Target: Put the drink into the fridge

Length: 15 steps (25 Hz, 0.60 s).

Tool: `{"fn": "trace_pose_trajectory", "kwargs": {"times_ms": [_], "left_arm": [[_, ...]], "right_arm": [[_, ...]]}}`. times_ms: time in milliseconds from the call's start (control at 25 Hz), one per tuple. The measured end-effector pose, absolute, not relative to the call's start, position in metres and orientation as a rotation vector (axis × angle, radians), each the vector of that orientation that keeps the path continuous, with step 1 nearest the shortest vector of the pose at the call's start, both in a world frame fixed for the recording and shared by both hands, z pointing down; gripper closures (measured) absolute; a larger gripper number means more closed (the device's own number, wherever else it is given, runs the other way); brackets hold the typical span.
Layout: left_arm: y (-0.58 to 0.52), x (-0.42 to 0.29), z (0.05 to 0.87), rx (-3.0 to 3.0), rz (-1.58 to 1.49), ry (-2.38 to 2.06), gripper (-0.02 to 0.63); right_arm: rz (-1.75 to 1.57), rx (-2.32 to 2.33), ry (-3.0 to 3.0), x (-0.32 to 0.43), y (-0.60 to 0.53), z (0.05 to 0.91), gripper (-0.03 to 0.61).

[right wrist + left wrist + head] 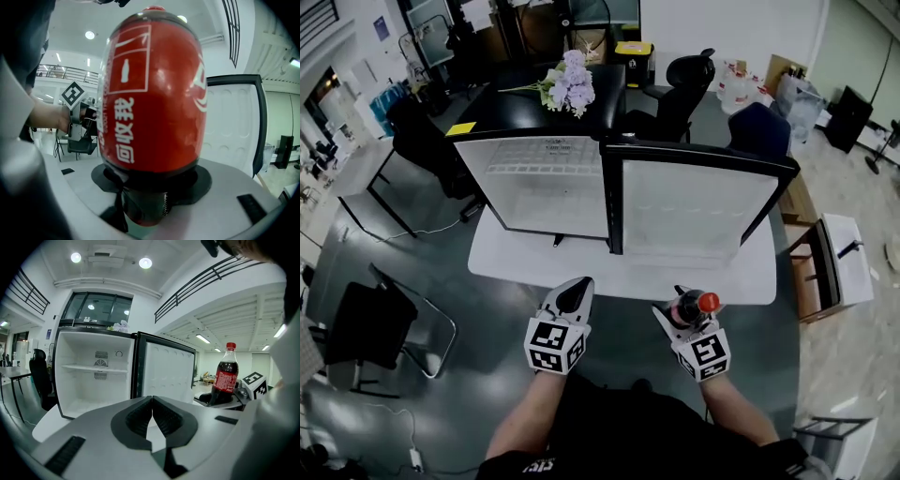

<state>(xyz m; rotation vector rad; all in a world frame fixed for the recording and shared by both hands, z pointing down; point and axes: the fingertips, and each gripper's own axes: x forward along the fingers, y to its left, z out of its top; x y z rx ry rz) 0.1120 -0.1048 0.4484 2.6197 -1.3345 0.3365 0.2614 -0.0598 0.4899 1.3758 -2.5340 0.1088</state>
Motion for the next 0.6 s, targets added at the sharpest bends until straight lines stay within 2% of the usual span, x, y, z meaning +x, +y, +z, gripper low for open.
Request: {"fn": "trace_pose_trajectory", "kwargs": {"times_ms": [200,600], "left_arm": [[-0.142,0.066,0.442,2.641,0.279,-1.330,0.595],[-0.229,-0.087,0.437,2.706,0.309,-1.296,0.595]], "right_arm": [[0.079,1.341,-2.527,0.211,-0.093,0.485,0.316],[0.144,1.497,-2.540,0.067,-0.177,0.467,0.316]]}}
